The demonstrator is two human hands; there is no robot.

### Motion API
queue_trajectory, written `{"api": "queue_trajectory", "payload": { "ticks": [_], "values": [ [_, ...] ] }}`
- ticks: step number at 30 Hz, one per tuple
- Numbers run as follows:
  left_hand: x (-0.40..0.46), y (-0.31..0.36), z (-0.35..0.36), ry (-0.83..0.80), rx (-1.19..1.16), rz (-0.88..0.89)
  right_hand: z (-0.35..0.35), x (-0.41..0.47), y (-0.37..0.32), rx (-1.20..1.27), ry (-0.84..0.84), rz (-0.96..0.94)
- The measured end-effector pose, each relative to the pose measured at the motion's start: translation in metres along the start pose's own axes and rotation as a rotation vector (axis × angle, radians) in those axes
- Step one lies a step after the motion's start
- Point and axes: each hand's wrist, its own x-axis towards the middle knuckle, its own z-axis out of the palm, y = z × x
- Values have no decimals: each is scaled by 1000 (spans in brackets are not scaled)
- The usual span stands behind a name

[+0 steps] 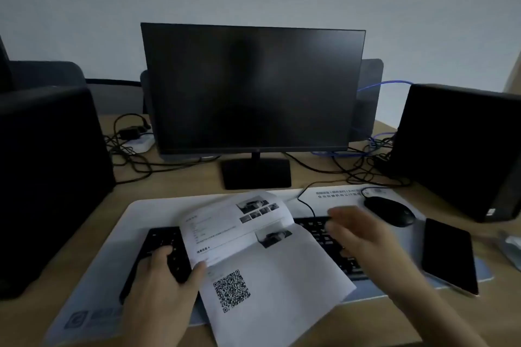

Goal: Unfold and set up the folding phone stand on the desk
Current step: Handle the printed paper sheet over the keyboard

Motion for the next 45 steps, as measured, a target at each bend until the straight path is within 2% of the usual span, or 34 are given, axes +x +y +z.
{"api": "queue_trajectory", "payload": {
  "ticks": [2,4,6,8,10,12,14,16,19,22,23,25,28,30,32,34,38,42,45],
  "values": [
    [8,5,1,-1,8,-40,15,14,3,-325,-87,30],
    [13,16,0,-78,21,-12,35,28,7,-554,-189,-3],
    [18,25,5,-150,-37,4,53,39,6,-655,-205,-25],
    [21,31,9,-124,-180,24,62,48,10,-689,-201,-34],
    [26,38,15,-77,-411,38,62,55,16,-547,-180,21],
    [28,43,18,-95,-633,98,55,60,21,-343,-136,79],
    [33,43,20,-96,-774,184,45,66,25,-173,-73,122],
    [40,43,18,-107,-840,247,34,74,24,41,-50,196],
    [50,46,17,-185,-884,291,21,86,17,426,-134,277],
    [62,52,13,-150,-906,231,16,95,11,654,-177,395],
    [67,55,12,-165,-955,216,13,97,12,684,-185,457],
    [80,63,9,-294,-1086,202,4,101,16,698,-283,511],
    [93,81,11,-424,-1117,212,-21,95,15,585,-430,482],
    [93,104,16,-449,-1103,277,-40,89,6,495,-434,434],
    [90,135,27,-449,-1035,379,-67,81,-3,374,-359,379],
    [88,165,36,-416,-968,474,-103,78,-12,350,-205,290],
    [96,198,46,-443,-1148,459,-215,93,-37,474,303,119],
    [94,194,58,-440,-1090,542,-314,133,-53,465,723,164],
    [92,187,67,-461,-1073,562,-361,158,-48,386,860,272]
  ]
}}
